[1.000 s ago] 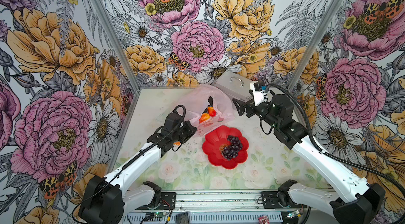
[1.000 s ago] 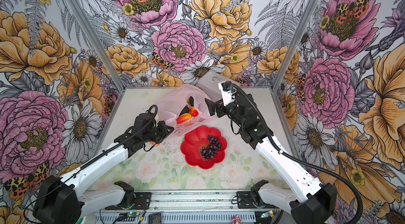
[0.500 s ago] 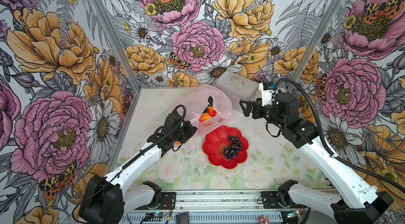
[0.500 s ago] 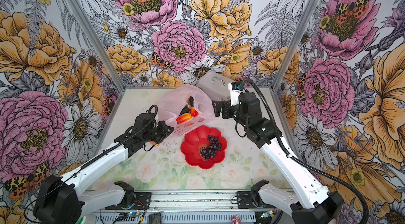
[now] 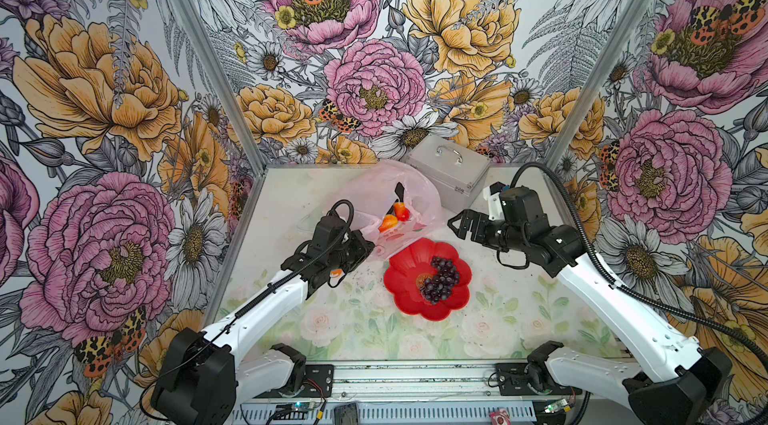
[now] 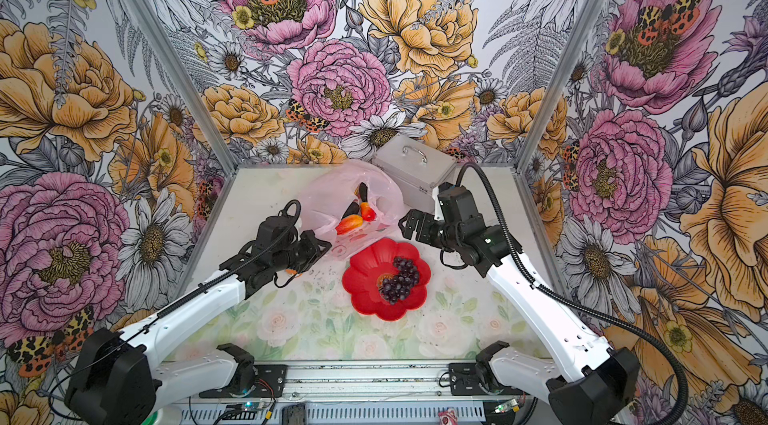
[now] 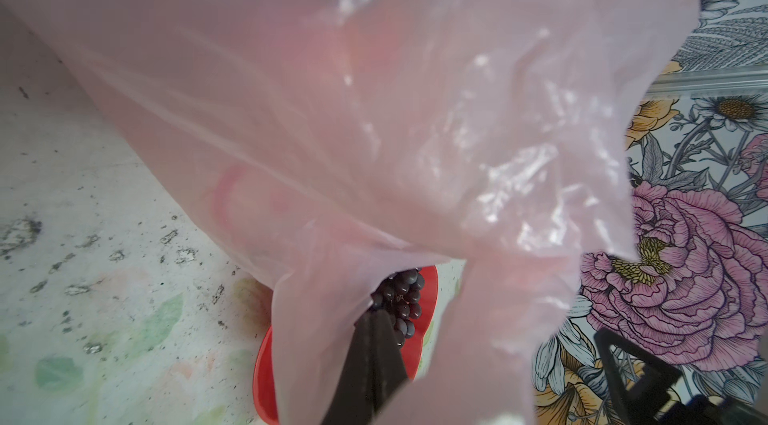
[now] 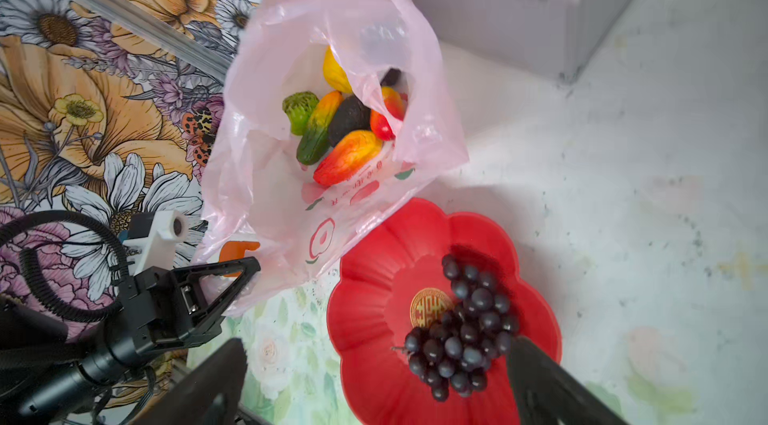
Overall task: Place the fruits into the plastic bag
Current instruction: 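Withdraw the open right gripper from the bag and swing it back, then lower the right gripper onto the dark grapes on the plate and grasp them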
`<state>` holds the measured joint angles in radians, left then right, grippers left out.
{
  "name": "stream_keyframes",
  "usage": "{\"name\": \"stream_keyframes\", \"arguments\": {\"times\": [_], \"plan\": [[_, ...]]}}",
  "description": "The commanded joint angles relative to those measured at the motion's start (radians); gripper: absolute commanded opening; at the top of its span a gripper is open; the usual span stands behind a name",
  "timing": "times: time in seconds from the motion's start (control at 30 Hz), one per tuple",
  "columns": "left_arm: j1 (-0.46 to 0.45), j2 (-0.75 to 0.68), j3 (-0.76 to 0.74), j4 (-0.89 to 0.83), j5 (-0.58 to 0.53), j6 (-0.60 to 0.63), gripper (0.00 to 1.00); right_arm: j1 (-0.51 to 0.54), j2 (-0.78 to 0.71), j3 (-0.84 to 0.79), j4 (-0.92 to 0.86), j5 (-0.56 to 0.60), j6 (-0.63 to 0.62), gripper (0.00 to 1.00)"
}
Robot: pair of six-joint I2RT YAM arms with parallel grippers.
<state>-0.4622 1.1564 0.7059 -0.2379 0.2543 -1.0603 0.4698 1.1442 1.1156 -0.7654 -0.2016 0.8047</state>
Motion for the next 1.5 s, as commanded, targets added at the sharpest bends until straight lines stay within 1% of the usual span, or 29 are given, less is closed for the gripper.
{"name": "stream_keyframes", "arguments": {"times": [0.0,0.33,0.63,0.93,1.07,1.47], "plan": [[-0.015,-0.008,-0.011,0.024,-0.002,-0.006,0.0,0.0,0.032,-0.058,-0.038,-0.063,0.145,1.0],[-0.013,-0.064,-0.043,0.003,-0.01,-0.005,0.0,0.015,0.106,-0.156,-0.026,-0.08,0.256,1.0],[-0.003,-0.117,-0.076,-0.014,-0.008,-0.009,0.0,0.043,0.215,-0.175,0.047,-0.087,0.303,0.99],[0.021,-0.198,-0.118,-0.049,-0.008,-0.013,0.0,0.081,0.315,-0.194,0.105,-0.093,0.342,0.99],[0.032,-0.216,-0.128,-0.057,-0.001,-0.015,0.0,0.096,0.342,-0.216,0.131,-0.101,0.369,1.0],[0.057,-0.254,-0.147,-0.076,0.019,-0.01,0.0,0.119,0.378,-0.244,0.161,-0.064,0.432,1.0]]}}
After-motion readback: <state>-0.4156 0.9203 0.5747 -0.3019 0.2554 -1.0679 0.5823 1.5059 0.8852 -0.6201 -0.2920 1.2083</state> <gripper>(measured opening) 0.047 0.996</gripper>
